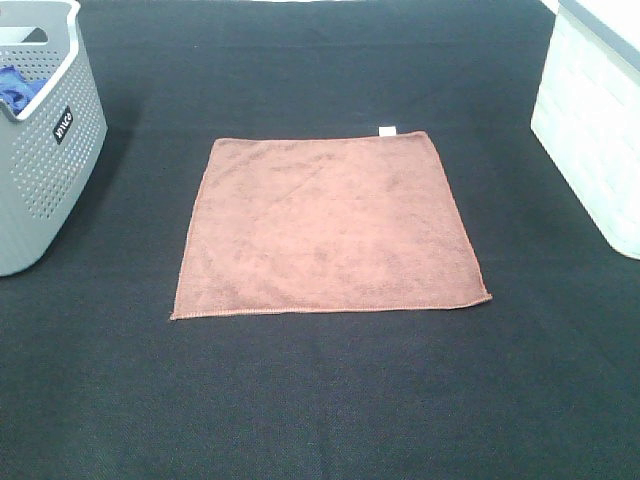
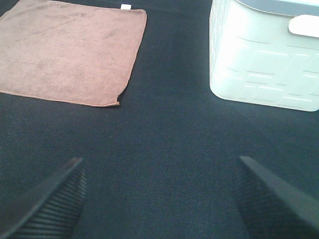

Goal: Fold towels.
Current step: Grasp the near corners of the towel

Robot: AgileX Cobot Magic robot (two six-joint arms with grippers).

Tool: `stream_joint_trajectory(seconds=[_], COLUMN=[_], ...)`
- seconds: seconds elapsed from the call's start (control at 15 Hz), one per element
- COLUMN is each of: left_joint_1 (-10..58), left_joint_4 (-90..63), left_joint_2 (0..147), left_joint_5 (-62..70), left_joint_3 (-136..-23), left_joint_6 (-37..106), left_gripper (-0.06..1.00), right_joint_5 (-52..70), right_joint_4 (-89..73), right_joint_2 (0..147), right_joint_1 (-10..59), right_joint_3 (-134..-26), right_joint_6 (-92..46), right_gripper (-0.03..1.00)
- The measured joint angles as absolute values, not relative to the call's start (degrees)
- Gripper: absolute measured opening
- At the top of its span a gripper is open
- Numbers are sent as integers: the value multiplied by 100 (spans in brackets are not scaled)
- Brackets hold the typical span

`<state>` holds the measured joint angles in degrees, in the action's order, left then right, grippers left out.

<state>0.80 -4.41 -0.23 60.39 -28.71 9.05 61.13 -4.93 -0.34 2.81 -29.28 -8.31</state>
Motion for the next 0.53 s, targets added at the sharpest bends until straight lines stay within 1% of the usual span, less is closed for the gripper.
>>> stream_joint_trajectory(seconds=[0.53], left_joint_1=[80], left_joint_4=[-441], left_joint_2=[-23], left_joint_5=[6039], left_joint_3=[-2871], left_joint_6=[905], left_gripper=[65], right_joint_5=[6113], right_joint_4=[-493], right_joint_2=[-34], right_joint_1=[281], right_joint_3=[-2928], right_joint_6=[-831], right_gripper=[77])
